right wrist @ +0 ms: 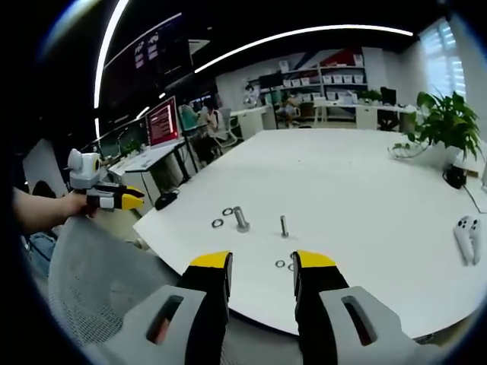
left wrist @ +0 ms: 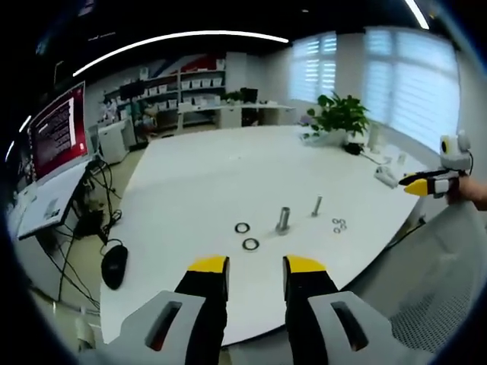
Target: Place the washer onto the threaded stud by aligning its center hole with the stud, sliding it down to the base, and recovering from edge contact or off-axis alignment until the washer reaches the visible bottom stop.
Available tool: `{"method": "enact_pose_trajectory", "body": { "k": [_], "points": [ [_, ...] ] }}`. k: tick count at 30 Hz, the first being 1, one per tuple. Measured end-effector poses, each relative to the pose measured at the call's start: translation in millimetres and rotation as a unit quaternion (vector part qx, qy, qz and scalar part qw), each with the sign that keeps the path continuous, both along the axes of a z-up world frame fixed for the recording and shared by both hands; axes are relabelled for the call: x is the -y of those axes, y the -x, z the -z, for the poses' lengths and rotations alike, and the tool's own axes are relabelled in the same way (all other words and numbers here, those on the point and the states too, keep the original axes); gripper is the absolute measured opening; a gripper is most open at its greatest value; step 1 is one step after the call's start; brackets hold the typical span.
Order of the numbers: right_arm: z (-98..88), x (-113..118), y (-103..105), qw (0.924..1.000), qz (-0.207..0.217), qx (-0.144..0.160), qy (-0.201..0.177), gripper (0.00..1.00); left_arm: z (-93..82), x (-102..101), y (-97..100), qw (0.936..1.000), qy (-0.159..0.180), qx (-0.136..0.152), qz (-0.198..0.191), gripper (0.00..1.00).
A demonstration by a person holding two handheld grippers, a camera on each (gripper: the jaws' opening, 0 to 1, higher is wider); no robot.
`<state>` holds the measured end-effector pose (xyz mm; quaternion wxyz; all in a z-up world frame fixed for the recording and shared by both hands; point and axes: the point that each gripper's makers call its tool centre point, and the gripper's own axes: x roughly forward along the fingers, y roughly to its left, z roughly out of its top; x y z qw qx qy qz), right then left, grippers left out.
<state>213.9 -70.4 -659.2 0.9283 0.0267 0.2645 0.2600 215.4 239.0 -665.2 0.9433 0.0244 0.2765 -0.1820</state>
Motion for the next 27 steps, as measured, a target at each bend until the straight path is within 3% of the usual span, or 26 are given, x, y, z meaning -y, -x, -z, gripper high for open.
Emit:
{"method": "enact_pose_trajectory", "body": {
  "k": [2, 6, 12, 15, 18, 21, 27],
  "points": [
    [0.1, -0.2, -0.2, 1.0, 0.001, 0.0, -0.001, 0.35, 3.8, -0.5, 0.8, 0.9999, 0.005, -0.01, -0.004, 0.29],
    [0.3, 0.0, 0.0, 1.0, 0.001, -0.001, 0.0, 0.35, -1.4, 0.0, -1.2, 1.0, -0.001, 0.005, 0.0, 0.28],
    [1.4, -0.4, 0.6, 1.0, 0.0, -0.004, 0.001, 0.35, -0.1, -0.5, -0.7, 1.0, 0.001, 0.0, -0.002, 0.28],
    [0.7, -0.5, 0.2, 1.0, 0.001, -0.003, -0.002, 0.35, -6.0, -0.6, -2.7, 0.9984, -0.047, 0.027, 0.015, 0.28],
    [1.2, -0.1, 0.3, 1.0, 0.001, -0.004, -0.003, 0.34, 2.5, 5.8, 2.1, 0.9995, -0.026, 0.0, 0.017, 0.28],
    [0.7, -0.6, 0.3, 1.0, 0.0, -0.003, -0.003, 0.34, -2.5, 2.5, -0.8, 0.9994, -0.028, 0.016, 0.012, 0.28],
    [0.9, -0.6, 0.7, 1.0, 0.0, -0.003, -0.003, 0.34, -0.1, 1.1, -1.6, 0.9996, -0.022, 0.011, 0.012, 0.28]
  ]
}}
